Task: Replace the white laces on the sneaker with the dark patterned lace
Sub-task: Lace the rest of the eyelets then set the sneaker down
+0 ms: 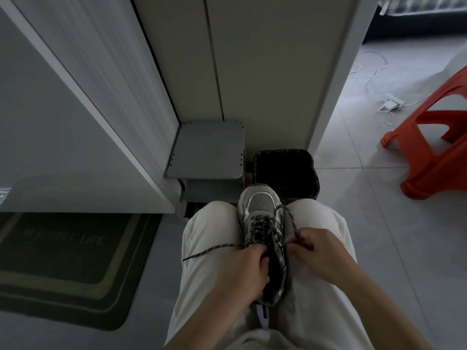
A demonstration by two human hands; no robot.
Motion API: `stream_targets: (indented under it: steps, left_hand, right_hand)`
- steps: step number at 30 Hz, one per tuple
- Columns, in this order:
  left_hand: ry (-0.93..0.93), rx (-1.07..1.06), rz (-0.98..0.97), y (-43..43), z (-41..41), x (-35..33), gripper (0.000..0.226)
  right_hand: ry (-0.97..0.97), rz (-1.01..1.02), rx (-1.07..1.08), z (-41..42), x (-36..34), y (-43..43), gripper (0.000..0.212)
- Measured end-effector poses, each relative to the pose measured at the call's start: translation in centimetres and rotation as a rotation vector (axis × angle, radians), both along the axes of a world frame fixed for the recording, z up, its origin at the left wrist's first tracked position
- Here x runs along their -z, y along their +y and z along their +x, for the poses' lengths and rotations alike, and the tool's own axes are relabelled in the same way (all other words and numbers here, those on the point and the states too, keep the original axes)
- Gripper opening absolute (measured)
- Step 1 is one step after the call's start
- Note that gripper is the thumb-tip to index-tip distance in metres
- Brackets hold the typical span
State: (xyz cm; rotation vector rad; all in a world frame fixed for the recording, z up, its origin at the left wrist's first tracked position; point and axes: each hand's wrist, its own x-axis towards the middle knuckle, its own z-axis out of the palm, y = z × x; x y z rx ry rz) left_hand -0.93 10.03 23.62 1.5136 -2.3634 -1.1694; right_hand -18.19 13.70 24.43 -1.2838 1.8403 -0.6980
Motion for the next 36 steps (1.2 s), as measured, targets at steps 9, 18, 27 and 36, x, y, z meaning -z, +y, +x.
stream_targets:
  steps: [9,18,27,36]
  left_hand:
    - [0.017,-0.003,0.037,-0.1,-1.0,0.4,0.017]
    - [0.020,0.016,0.003,-0.3,-1.1,0.6,0.014]
    - [-0.029,0.066,0.106,-1.3,-1.2,0.6,0.015]
    - [-0.012,0.094,0.218,-2.7,0.4,-0.5,0.012]
  right_hand:
    - [0.335,-0.013,-0.112,0.9,0.4,0.0,0.010]
    - [0.261,-0.085,-0.038,2.2,1.2,-0.4,0.012]
    - [0.107,-0.002,-0.037,1.2,1.5,-0.7,0.016]
    - [0.477,0.038,-0.126,2.3,2.9,0.0,0.035]
